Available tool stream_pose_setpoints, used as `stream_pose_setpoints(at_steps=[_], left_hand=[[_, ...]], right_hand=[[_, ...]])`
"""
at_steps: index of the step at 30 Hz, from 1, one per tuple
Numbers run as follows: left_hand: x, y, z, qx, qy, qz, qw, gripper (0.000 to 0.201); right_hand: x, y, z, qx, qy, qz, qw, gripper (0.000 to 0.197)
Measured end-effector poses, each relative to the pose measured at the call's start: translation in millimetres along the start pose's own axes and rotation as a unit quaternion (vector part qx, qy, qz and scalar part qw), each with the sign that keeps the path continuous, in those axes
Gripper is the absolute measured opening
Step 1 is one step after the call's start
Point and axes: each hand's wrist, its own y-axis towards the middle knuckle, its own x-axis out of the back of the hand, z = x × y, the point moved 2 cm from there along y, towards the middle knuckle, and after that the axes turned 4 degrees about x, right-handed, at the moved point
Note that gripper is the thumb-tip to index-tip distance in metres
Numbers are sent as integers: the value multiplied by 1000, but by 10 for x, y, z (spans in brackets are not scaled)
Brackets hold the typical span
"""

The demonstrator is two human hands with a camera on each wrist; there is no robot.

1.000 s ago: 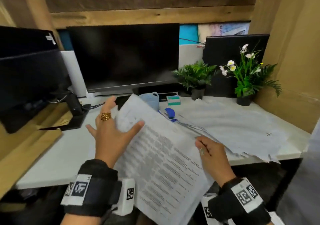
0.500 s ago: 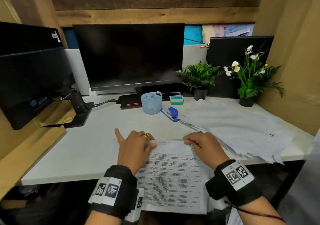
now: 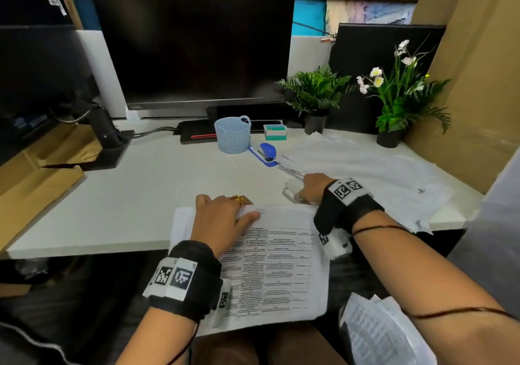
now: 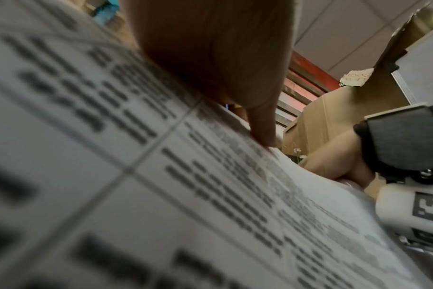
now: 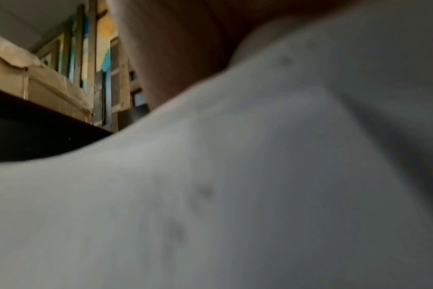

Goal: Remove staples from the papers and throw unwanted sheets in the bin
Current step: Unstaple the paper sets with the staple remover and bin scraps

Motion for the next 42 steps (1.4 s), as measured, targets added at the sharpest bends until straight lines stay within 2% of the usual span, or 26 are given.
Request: stream_pose_setpoints(at_steps=[2, 4, 5, 7, 9, 11, 12, 14, 16, 18, 21, 24, 29, 34, 39, 42], left_hand=[[1, -34, -32, 13, -14, -2, 1000, 38], [26, -69, -92, 8, -24, -9, 1000, 37], [50, -84, -130, 2, -22, -13, 1000, 36], [106, -116, -202, -6, -13, -21, 1000, 36], [164, -151, -267, -5, -5, -27, 1000, 35], [209, -195, -333, -5, 6, -32, 999, 35], [231, -220, -366, -8, 13, -33, 999, 35], [258, -266, -426, -19, 27, -33, 999, 34], [271, -298, -489, -29, 43, -30, 998, 33], [278, -314, -545, -37, 57, -31, 997, 36], [260, -337, -588, -44, 62, -33, 997, 39], [229, -353, -593, -54, 47, -44, 996, 40], [194, -353, -587, -59, 32, -65, 996, 38], [186, -352, -609, -74, 1, -108, 991, 28], [177, -378, -676, -93, -19, -141, 986, 30], [203, -395, -699, -97, -19, -139, 985, 32]], right_hand=[[65, -56, -7, -8, 86, -24, 996, 53], [174, -180, 16, 2, 237, -94, 967, 54], [232, -274, 40, 17, 329, -138, 934, 52], [314, -524, 120, 62, 496, -204, 842, 49], [310, -770, 186, 103, 588, -238, 766, 39], [220, -974, 228, 117, 638, -261, 715, 17], [152, -1046, 243, 116, 646, -277, 702, 9], [0, -1129, 268, 111, 630, -319, 699, 6], [-136, -1151, 289, 118, 599, -353, 709, 7], [-220, -1154, 306, 127, 564, -382, 721, 14], [-293, -1129, 290, 130, 553, -408, 715, 30], [-311, -1097, 241, 128, 557, -412, 710, 38], [-319, -1097, 176, 132, 575, -409, 696, 33], [-335, -1080, 163, 130, 573, -400, 704, 22], [-368, -1063, 183, 144, 575, -409, 694, 36], [-376, -1076, 181, 159, 582, -409, 685, 35]])
